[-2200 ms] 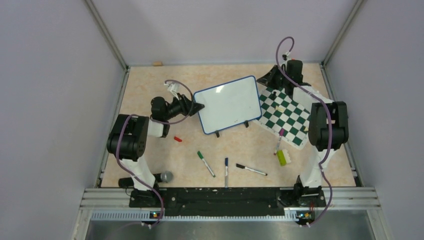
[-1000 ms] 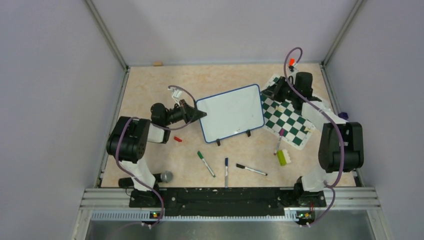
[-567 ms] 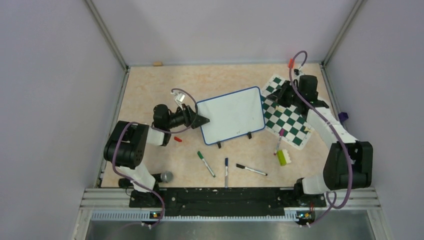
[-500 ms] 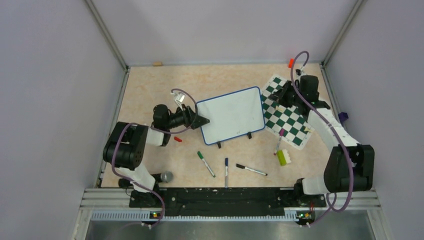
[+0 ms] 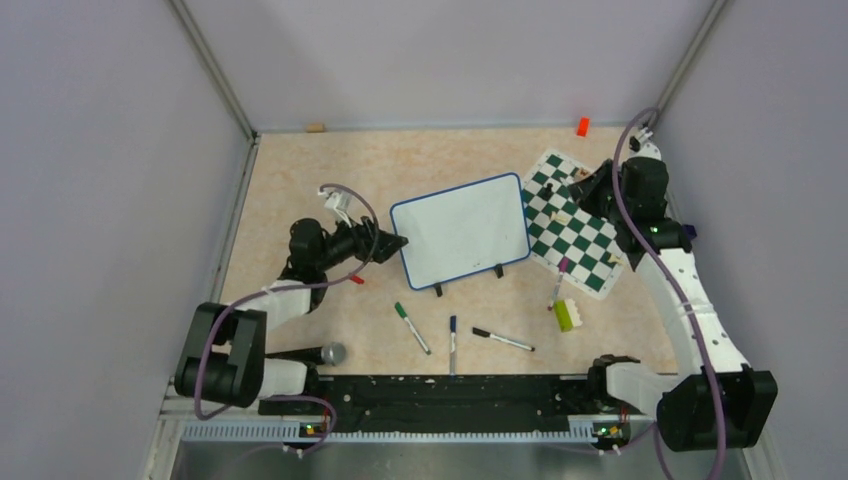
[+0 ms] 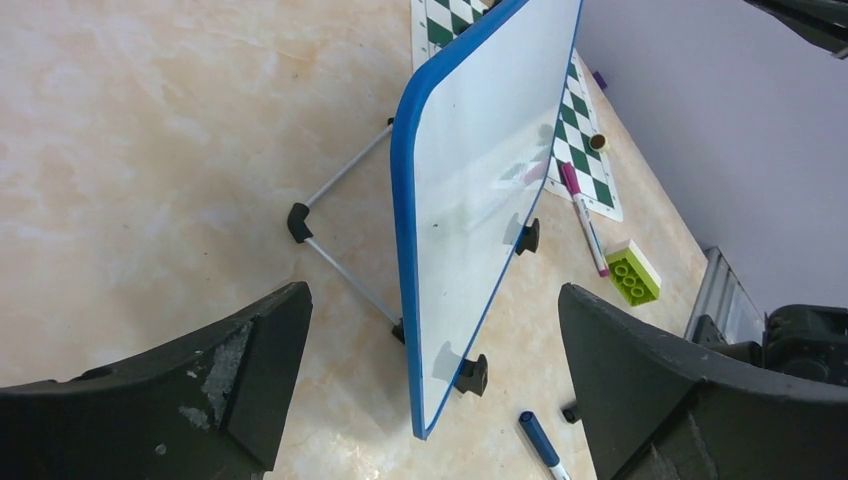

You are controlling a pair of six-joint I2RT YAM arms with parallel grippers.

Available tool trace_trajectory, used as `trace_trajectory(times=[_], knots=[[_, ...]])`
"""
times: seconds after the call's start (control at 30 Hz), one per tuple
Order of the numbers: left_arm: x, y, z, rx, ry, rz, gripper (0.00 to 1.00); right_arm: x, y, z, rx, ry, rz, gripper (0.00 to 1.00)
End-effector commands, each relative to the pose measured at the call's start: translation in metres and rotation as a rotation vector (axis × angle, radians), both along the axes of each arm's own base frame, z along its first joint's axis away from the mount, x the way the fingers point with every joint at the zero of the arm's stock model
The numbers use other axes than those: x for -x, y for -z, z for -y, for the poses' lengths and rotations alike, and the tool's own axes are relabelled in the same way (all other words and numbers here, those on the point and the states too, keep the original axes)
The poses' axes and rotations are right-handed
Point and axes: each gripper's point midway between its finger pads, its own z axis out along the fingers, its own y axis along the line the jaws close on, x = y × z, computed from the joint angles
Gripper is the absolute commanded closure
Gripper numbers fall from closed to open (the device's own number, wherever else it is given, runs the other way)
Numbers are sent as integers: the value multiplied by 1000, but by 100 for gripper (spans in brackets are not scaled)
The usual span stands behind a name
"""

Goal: Write a sentence on the whiteboard
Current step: Move the whiteboard to the center of the board, then hold the whiteboard at the center of the board.

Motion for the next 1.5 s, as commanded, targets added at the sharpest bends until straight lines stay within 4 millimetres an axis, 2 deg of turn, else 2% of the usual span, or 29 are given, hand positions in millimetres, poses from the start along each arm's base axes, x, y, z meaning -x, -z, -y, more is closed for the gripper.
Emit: trace_trajectory(times=[0.0, 0.2, 0.3, 0.43, 0.47, 0.63, 0.77, 0.87, 0.97, 1.03, 1.1, 1.17, 1.23, 1.37, 1.47], knots=[[-1, -11, -16, -24, -107, 56, 1, 9, -11, 22, 68, 110, 20, 100], [15, -10, -23, -5, -149, 67, 1, 13, -18, 47, 151, 227, -40, 100], [24, -7, -25, 10, -156, 67, 1, 15, -18, 53, 174, 270, -81, 100], [30, -19, -21, 45, -129, 90, 6, 24, 3, 54, 246, 342, -217, 100], [33, -22, -20, 53, -119, 109, 6, 26, 11, 53, 268, 363, -257, 100], [37, -31, -25, 38, -143, 172, 4, 48, 27, 57, 357, 530, -376, 100], [39, -34, -30, 25, -172, 213, 3, 54, 24, 51, 392, 489, -415, 100], [41, -36, -30, 32, -166, 241, 2, 51, 18, 40, 344, 443, -398, 100], [36, -29, -31, 17, -180, 222, 1, 43, 8, 34, 344, 386, -353, 100], [32, -25, -32, 9, -184, 206, 1, 40, 4, 36, 375, 375, -341, 100], [30, -20, -33, 1, -198, 181, 1, 43, 4, 37, 391, 365, -346, 100], [31, -20, -33, 0, -197, 191, 1, 48, 13, 32, 382, 320, -354, 100], [32, -21, -36, -11, -209, 218, 1, 49, 11, 23, 356, 245, -311, 100], [25, -22, -53, -32, -324, 248, 1, 55, -15, 5, 275, 121, -135, 100], [19, -22, -60, -19, -380, 262, 1, 61, -10, -16, 176, 25, -70, 100]])
